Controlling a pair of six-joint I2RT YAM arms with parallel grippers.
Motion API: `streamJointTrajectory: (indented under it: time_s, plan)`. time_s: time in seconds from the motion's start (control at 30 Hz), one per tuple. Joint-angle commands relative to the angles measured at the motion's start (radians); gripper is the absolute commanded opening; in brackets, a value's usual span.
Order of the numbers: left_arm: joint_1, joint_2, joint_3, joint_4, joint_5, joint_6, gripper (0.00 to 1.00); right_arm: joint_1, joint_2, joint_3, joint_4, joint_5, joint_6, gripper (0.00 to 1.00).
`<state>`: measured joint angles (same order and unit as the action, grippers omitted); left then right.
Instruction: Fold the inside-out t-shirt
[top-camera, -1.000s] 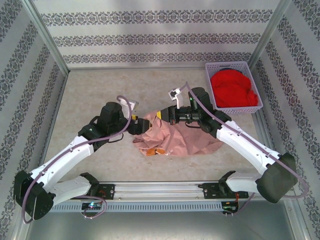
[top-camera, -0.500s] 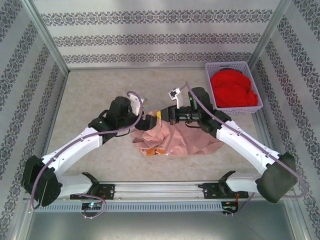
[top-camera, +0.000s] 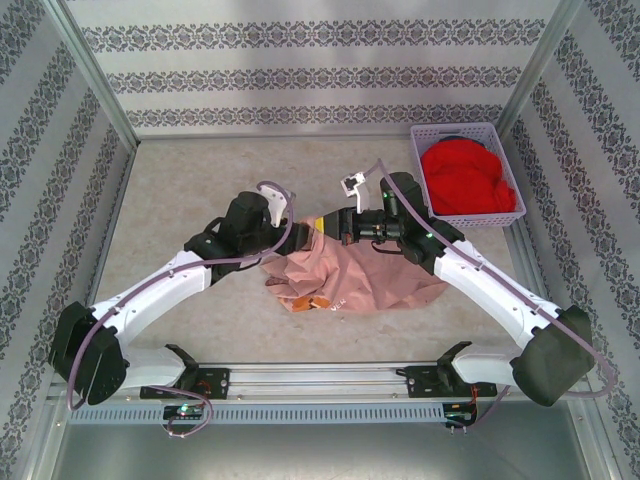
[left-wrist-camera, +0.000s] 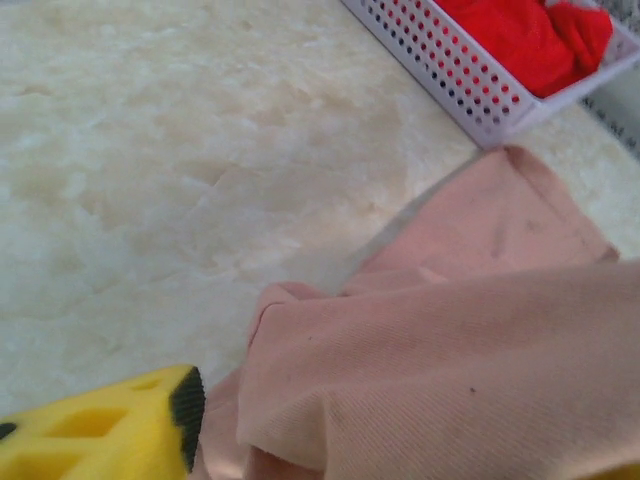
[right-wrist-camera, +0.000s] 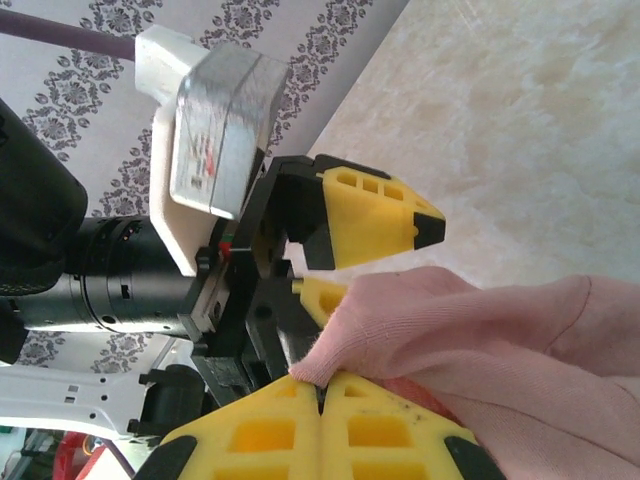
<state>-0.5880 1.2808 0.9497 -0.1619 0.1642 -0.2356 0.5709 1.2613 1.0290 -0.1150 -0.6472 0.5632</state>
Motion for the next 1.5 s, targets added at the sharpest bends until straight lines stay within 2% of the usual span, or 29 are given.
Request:
streamJointTrajectory:
  time_s: [0.0, 0.07, 0.1, 0.13, 0.2, 0.3, 0.37, 0.47, 0.57, 0.67, 0.73, 0.8, 0.93, 1.03, 1.13, 1.23, 1.33, 1.47]
  plan:
    - [-0.009, -0.024, 0.032, 0.047, -0.007, 0.034, 0.40, -0.013, 0.001, -0.008, 0.004, 0.018, 0.014, 0.00]
    - [-0.006, -0.028, 0.038, 0.043, 0.047, 0.045, 0.20, -0.016, 0.000, -0.006, -0.010, 0.031, 0.003, 0.00]
    - [-0.004, -0.032, 0.042, 0.037, 0.078, 0.043, 0.06, -0.020, -0.007, -0.008, -0.022, 0.045, -0.004, 0.00]
    - [0.001, -0.040, 0.045, 0.035, 0.108, 0.029, 0.00, -0.027, -0.016, -0.007, -0.042, 0.068, -0.016, 0.00]
    - [0.022, -0.063, 0.049, 0.038, 0.230, -0.014, 0.00, -0.034, -0.038, 0.003, -0.101, 0.158, -0.063, 0.00]
    - [0.067, -0.105, 0.044, 0.105, 0.519, -0.134, 0.00, -0.021, -0.065, 0.025, -0.214, 0.391, -0.162, 0.00]
    - [0.088, -0.115, 0.030, 0.191, 0.688, -0.241, 0.00, -0.014, -0.077, 0.024, -0.236, 0.489, -0.207, 0.00]
    - [0.107, -0.110, -0.011, 0.324, 0.885, -0.379, 0.00, -0.013, -0.089, 0.014, -0.235, 0.529, -0.251, 0.00]
    - [0.125, -0.093, -0.036, 0.322, 0.952, -0.403, 0.00, -0.014, -0.095, 0.008, -0.230, 0.473, -0.306, 0.00]
    - [0.147, -0.056, -0.020, 0.177, 0.885, -0.351, 0.00, -0.015, -0.091, 0.001, -0.223, 0.351, -0.335, 0.00]
    - [0.178, -0.025, 0.000, 0.047, 0.750, -0.320, 0.02, -0.017, -0.072, -0.009, -0.211, 0.258, -0.327, 0.00]
    - [0.213, 0.007, -0.006, -0.014, 0.627, -0.335, 0.04, -0.019, -0.038, -0.016, -0.196, 0.167, -0.305, 0.00]
    - [0.249, 0.075, -0.027, -0.072, 0.418, -0.333, 0.16, 0.000, 0.070, -0.018, -0.105, 0.044, -0.213, 0.00]
    - [0.250, 0.101, -0.016, -0.174, 0.223, -0.286, 0.30, 0.031, 0.158, 0.002, -0.045, 0.053, -0.135, 0.00]
    - [0.245, 0.059, -0.049, -0.203, 0.117, -0.261, 0.45, 0.040, 0.240, 0.019, 0.013, 0.066, -0.041, 0.00]
    - [0.199, -0.003, -0.086, -0.206, 0.077, -0.229, 0.60, 0.044, 0.304, 0.044, 0.055, 0.062, 0.024, 0.00]
    - [0.106, -0.043, -0.096, -0.207, 0.001, -0.189, 0.71, 0.045, 0.339, 0.067, 0.079, 0.045, 0.064, 0.00]
    - [0.037, -0.040, -0.102, -0.146, -0.064, -0.134, 0.82, 0.041, 0.344, 0.076, 0.088, 0.021, 0.092, 0.00]
